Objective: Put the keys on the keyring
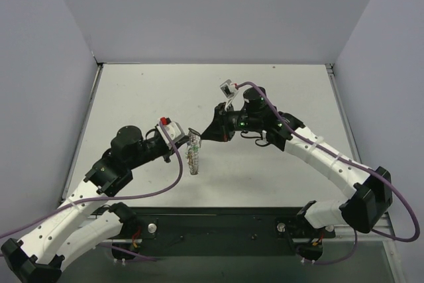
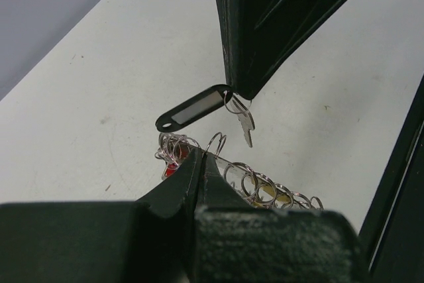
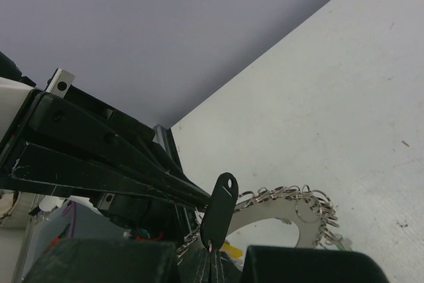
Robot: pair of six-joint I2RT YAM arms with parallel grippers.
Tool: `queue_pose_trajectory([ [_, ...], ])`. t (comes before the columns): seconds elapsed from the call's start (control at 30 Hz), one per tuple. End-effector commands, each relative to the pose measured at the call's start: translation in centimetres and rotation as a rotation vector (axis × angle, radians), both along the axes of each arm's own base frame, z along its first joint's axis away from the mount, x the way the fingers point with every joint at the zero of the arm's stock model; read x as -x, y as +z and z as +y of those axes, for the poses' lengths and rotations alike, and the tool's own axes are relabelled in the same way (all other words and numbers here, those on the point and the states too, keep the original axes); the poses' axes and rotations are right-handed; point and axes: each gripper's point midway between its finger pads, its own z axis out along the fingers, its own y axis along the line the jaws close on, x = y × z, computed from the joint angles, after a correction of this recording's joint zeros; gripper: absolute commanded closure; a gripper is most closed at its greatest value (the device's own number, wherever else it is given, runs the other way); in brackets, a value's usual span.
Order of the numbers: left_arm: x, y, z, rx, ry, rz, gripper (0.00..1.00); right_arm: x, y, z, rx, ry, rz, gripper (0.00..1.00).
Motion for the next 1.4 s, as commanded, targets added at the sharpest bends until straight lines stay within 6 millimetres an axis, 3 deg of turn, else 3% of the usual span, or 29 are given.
queue_pose_trajectory([
  [0.0, -0.8, 4.7, 0.1, 0.077, 0.038, -0.106, 1.00, 0.2, 2.7, 1.7, -0.076, 0.034, -0.052, 1.00],
  [0.6, -0.7, 5.3, 0.4, 0.099, 0.054, -0.110, 1.00, -0.5, 2.3, 3.3, -0.107, 0.016, -0.022, 1.00],
  [1.37, 0.0, 6.4, 0.7, 0.141, 0.046, -0.140, 1.00, -1.7, 1.0, 3.0, -0.065, -0.050, -0.016, 1.00],
])
